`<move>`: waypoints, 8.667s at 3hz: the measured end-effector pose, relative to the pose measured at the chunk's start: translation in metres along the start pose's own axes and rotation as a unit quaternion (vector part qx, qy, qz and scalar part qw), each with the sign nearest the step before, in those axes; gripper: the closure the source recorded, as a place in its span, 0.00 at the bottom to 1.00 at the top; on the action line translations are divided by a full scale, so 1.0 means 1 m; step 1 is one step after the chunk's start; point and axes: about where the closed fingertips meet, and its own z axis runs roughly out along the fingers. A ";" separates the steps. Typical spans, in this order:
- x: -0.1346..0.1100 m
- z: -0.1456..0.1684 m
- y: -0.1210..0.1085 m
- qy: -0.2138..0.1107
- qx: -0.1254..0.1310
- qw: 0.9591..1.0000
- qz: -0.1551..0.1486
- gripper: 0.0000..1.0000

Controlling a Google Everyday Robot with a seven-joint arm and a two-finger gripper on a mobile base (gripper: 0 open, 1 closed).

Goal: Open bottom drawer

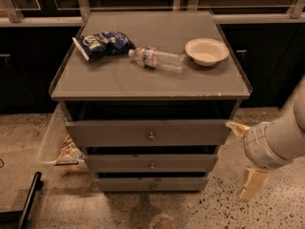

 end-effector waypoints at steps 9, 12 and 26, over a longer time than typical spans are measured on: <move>0.117 0.293 -0.006 0.011 0.021 0.999 -0.022 0.00; 0.132 0.389 -0.008 -0.060 0.069 0.991 -0.093 0.00; 0.158 0.598 -0.042 -0.149 0.016 0.987 -0.058 0.65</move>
Offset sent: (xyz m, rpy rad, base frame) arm 0.0033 0.0017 -0.0192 -0.0302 0.0173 -0.0198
